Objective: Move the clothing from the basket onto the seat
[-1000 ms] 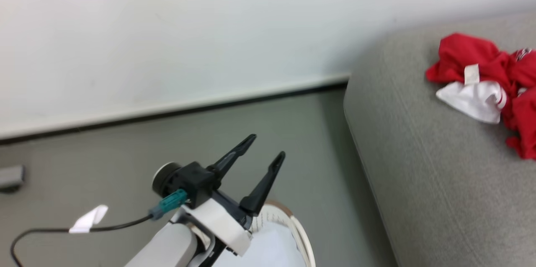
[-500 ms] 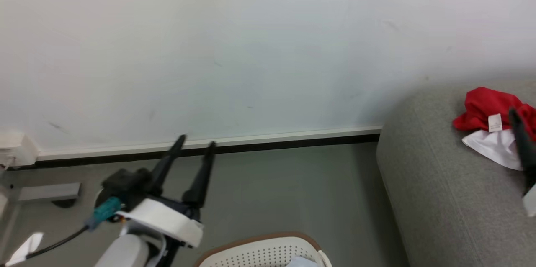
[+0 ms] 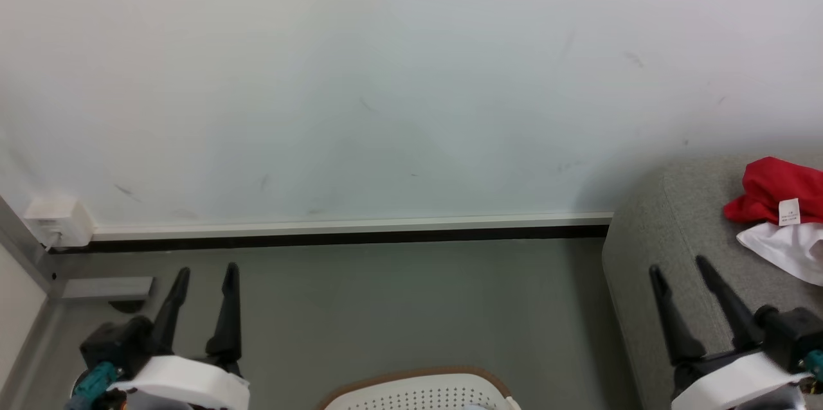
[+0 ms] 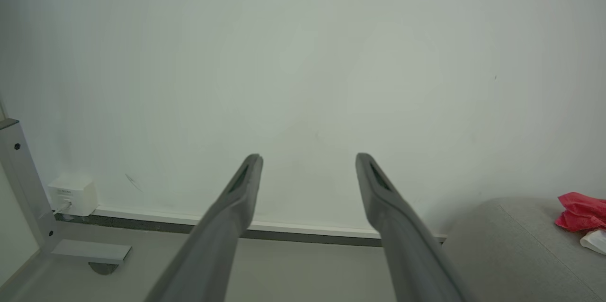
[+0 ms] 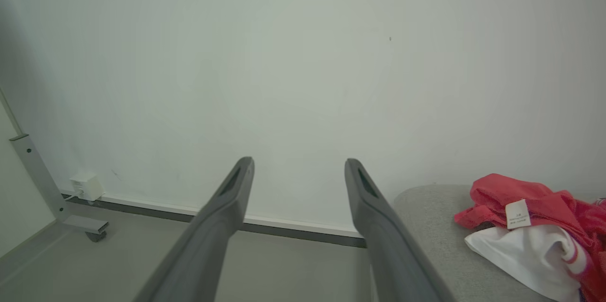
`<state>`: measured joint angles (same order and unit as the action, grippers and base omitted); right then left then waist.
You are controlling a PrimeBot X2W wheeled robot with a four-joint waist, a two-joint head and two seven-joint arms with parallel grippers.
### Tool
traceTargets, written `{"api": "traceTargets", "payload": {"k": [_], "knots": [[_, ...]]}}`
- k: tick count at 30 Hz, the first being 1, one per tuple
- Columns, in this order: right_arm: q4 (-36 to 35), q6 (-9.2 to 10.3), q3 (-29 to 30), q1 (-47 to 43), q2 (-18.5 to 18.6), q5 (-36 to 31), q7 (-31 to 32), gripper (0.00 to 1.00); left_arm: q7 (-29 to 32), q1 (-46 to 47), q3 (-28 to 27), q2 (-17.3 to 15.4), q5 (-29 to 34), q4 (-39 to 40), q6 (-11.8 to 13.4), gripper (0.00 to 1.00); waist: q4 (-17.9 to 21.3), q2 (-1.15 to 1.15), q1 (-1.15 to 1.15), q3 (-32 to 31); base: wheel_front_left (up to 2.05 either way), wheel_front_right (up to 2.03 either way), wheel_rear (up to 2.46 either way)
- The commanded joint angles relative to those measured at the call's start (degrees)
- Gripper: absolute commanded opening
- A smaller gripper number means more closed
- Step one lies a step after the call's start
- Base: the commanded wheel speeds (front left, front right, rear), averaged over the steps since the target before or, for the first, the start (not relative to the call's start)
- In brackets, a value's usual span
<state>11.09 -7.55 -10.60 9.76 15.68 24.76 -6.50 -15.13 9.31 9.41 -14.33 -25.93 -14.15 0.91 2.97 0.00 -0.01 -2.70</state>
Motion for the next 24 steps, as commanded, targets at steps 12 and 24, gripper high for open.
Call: {"api": "traceTargets", "payload": {"k": [12, 24], "knots": [[7.0, 0.13, -4.03, -3.59, -5.55, -3.35, -8.66, 1.0, -0.01, -6.27, -7.08, 6.49, 7.26, -2.42, -2.64, 1.0, -0.42, 0.0, 0.01, -0.82, 0.0, 0.0, 0.0], [2.86, 0.13, -0.91, -3.47, -7.41, -4.87, -8.62, 1.0, -0.01, -5.26, -11.58, 9.44, 11.33, -3.29, -5.86, 1.0, -0.41, 0.0, 0.01, -0.73, 0.0, 0.0, 0.0]]}}
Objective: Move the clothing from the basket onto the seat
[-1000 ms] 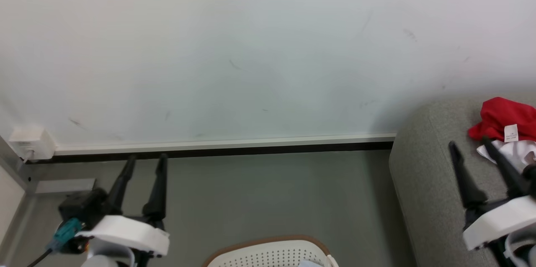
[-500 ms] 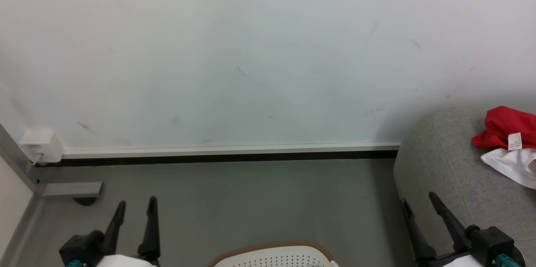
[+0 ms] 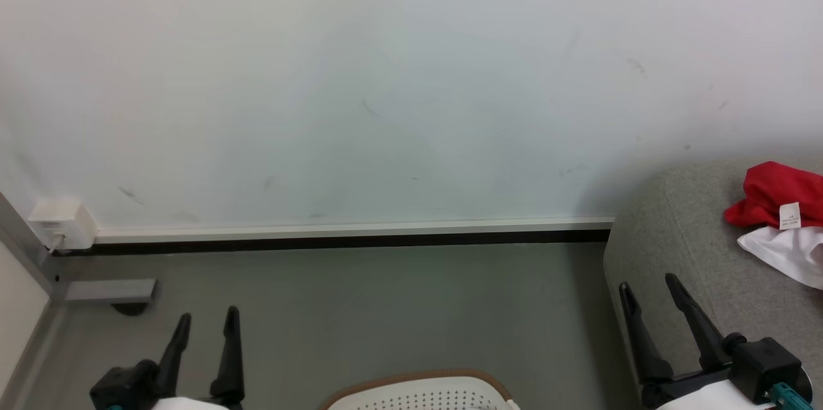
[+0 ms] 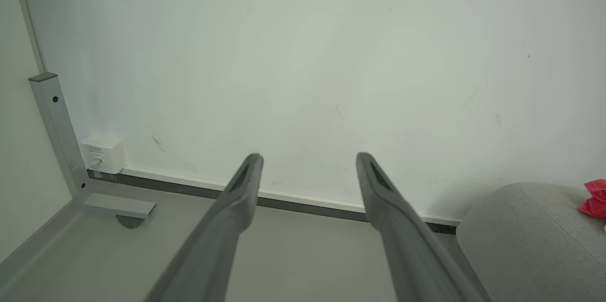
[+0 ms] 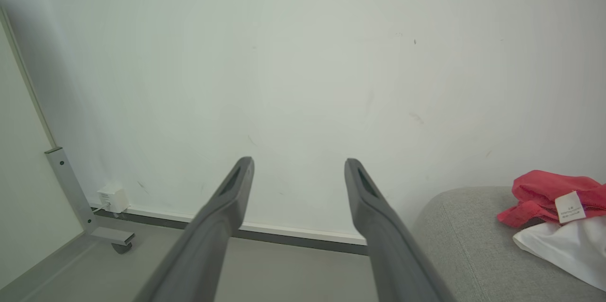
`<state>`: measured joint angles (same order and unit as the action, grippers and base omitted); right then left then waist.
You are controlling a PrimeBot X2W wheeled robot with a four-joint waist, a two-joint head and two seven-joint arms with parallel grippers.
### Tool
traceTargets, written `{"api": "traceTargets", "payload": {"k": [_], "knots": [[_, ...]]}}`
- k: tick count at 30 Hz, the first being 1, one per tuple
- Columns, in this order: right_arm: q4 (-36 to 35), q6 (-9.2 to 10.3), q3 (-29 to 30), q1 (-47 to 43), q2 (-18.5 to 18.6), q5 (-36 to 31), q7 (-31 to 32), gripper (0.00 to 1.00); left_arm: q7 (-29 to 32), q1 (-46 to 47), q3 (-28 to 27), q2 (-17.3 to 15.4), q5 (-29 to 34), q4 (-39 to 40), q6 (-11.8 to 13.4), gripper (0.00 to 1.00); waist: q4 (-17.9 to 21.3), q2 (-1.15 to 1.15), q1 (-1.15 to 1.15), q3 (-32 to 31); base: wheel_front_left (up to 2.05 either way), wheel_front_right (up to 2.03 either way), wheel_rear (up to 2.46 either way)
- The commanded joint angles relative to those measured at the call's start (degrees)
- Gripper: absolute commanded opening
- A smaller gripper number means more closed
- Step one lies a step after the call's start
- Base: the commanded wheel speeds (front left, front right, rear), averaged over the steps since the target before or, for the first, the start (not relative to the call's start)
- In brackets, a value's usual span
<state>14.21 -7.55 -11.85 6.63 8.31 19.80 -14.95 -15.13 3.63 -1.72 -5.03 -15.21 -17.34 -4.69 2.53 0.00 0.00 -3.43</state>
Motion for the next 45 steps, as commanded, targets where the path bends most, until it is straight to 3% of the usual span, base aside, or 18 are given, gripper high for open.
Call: {"api": "traceTargets", "payload": {"k": [1, 15, 16, 20, 45], "knots": [[-0.26, 0.13, 0.38, -0.26, -0.07, 0.11, -0.17, 1.0, -0.01, 0.49, -0.66, 0.25, 0.84, -0.15, -0.37, 1.0, 0.07, 0.0, 0.0, -0.01, 0.0, 0.0, 0.0], [0.45, 0.13, 0.2, 0.11, -0.43, 0.39, -0.18, 1.0, -0.02, 0.71, -2.48, 1.54, 2.72, -1.13, -1.73, 1.0, 0.63, 0.0, 0.0, -0.07, 0.0, 0.0, 0.0], [0.38, -0.01, 0.19, 0.06, -0.49, 0.21, 0.0, 0.0, 0.0, 0.49, -2.34, 1.52, 1.72, -1.08, -1.6, 0.0, 0.64, 0.0, 0.0, -0.07, 0.0, 0.0, 0.0], [1.74, -0.01, 0.16, -1.0, -0.92, 0.87, 0.44, 0.0, 0.44, -0.29, -2.41, 2.07, 0.91, -2.81, -1.6, 0.0, 0.64, 0.0, 0.01, -0.05, 0.0, 0.0, 0.0], [1.28, 0.02, 5.77, -0.24, -2.12, 23.53, 6.9, 0.0, 7.09, 0.84, -3.19, 2.03, -23.58, 0.04, -1.13, 0.0, 0.0, 0.0, 0.01, 0.62, 0.0, 0.0, 0.0]]}}
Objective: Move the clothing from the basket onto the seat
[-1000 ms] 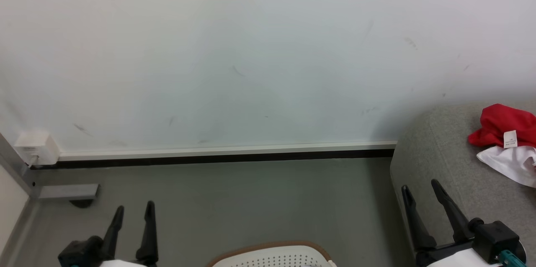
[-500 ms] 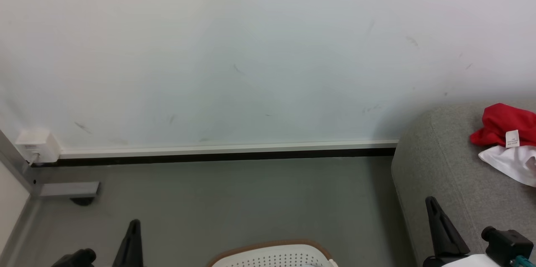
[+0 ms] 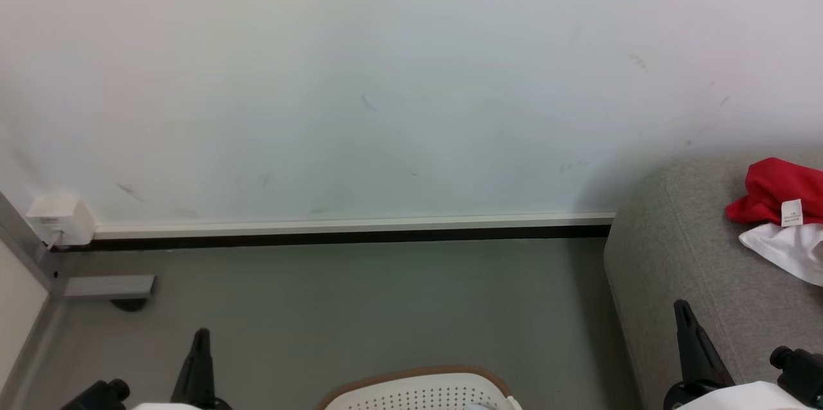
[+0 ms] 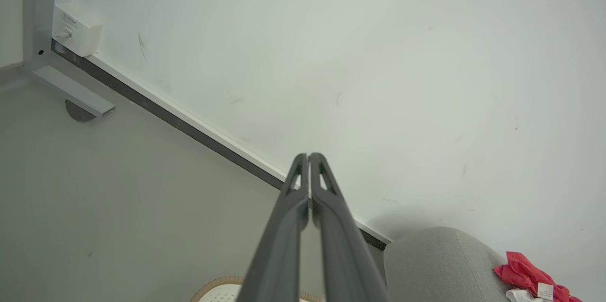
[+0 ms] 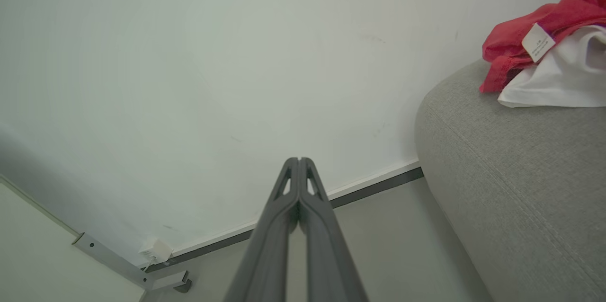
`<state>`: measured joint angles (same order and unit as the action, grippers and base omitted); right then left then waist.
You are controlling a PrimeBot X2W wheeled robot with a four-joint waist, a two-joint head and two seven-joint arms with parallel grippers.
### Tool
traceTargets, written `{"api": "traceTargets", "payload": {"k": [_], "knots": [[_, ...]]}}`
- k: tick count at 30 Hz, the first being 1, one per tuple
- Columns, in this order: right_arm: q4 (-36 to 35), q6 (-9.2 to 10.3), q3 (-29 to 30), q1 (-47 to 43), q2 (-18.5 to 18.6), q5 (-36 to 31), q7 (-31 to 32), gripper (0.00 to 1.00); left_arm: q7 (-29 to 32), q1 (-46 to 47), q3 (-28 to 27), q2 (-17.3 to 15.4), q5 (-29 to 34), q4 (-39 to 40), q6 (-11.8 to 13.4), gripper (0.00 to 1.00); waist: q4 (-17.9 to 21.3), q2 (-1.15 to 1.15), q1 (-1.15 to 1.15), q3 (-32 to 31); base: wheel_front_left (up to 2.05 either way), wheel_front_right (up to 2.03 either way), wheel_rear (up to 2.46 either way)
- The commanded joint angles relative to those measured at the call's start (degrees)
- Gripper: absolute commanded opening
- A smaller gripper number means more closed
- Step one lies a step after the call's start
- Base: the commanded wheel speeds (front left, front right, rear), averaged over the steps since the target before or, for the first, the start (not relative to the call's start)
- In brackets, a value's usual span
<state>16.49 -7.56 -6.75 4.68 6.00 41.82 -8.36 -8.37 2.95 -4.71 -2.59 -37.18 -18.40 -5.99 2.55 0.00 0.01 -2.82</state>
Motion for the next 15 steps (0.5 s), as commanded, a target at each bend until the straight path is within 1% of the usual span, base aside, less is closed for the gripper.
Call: {"api": "traceTargets", "payload": {"k": [1, 15], "knots": [[-1.02, 0.03, 0.86, 1.74, 0.15, 2.29, 0.52, 0.0, 0.54, 1.54, -0.22, -0.41, -2.49, 1.25, 0.23, 0.0, -0.05, 0.0, -0.01, 0.05, 0.0, 0.0, 0.0], [-1.23, 0.04, 3.23, 2.03, -0.35, 12.36, 3.31, 0.0, 3.41, 1.87, -0.54, -0.42, -13.36, 2.85, 0.66, 0.0, -0.4, 0.0, -0.01, 0.43, 0.0, 0.0, 0.0]]}}
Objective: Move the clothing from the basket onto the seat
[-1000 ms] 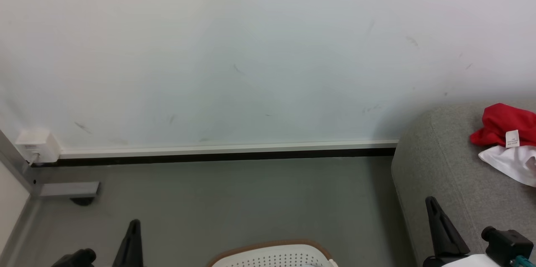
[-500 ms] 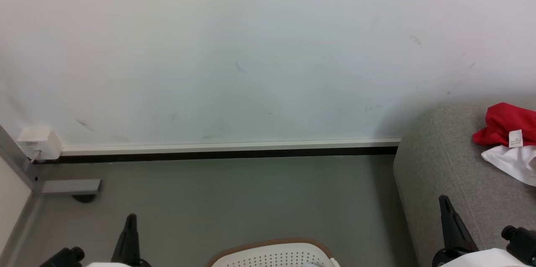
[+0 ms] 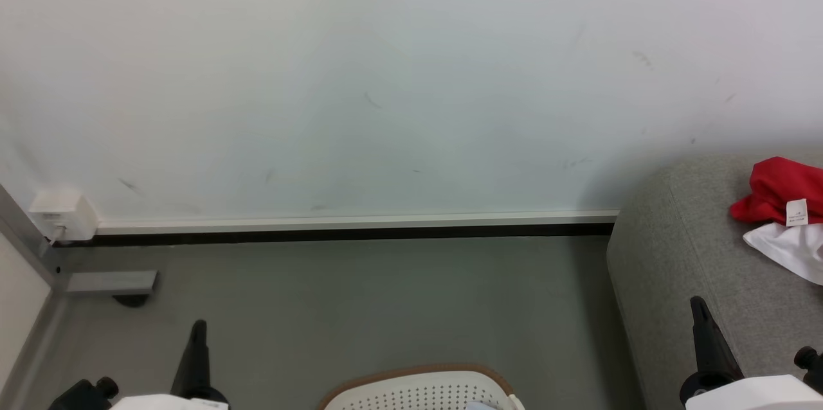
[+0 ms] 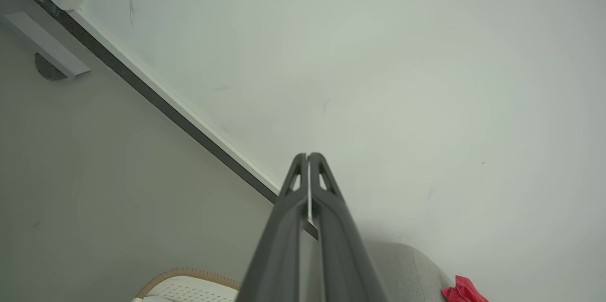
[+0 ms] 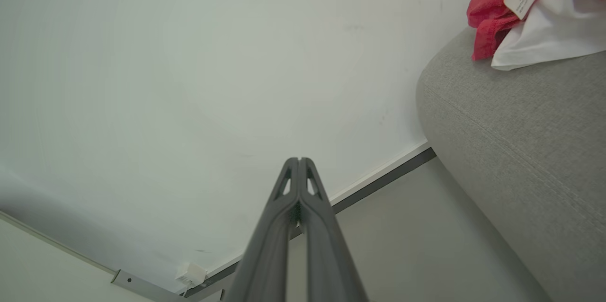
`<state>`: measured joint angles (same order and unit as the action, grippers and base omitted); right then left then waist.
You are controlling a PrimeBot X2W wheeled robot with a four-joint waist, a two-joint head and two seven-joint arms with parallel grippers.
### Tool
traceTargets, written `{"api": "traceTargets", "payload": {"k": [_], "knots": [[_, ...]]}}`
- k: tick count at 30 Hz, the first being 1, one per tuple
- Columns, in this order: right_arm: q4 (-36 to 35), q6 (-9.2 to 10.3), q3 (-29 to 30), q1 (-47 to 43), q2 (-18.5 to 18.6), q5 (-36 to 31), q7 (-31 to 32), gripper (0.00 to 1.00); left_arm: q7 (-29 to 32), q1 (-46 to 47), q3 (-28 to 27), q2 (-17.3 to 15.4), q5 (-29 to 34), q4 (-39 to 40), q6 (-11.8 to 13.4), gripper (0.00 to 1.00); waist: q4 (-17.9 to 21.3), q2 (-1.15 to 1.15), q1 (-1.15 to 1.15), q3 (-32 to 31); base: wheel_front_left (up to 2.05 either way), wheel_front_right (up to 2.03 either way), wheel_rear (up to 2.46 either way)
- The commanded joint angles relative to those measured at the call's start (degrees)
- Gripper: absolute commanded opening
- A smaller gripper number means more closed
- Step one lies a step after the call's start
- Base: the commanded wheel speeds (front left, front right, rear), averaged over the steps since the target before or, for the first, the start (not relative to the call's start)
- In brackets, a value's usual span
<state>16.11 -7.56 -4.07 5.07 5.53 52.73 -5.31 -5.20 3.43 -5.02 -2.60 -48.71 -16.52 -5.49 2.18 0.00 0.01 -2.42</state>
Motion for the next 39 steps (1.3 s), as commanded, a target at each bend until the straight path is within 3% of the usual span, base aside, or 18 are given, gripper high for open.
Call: {"api": "traceTargets", "payload": {"k": [1, 39], "knots": [[-0.87, 0.05, 0.71, 1.66, 0.09, 2.12, 0.46, 0.0, 0.48, 1.41, -0.26, -0.41, -2.53, 1.07, 0.17, 0.0, -0.05, 0.0, 0.0, 0.05, 0.0, 0.0, 0.0], [-1.24, 0.09, 5.36, 2.19, -0.76, 22.9, 5.97, 0.0, 6.59, 2.28, -1.04, -0.44, -24.5, 3.77, 0.77, 0.0, -0.99, 0.0, -0.01, 1.05, 0.0, 0.0, 0.0]]}}
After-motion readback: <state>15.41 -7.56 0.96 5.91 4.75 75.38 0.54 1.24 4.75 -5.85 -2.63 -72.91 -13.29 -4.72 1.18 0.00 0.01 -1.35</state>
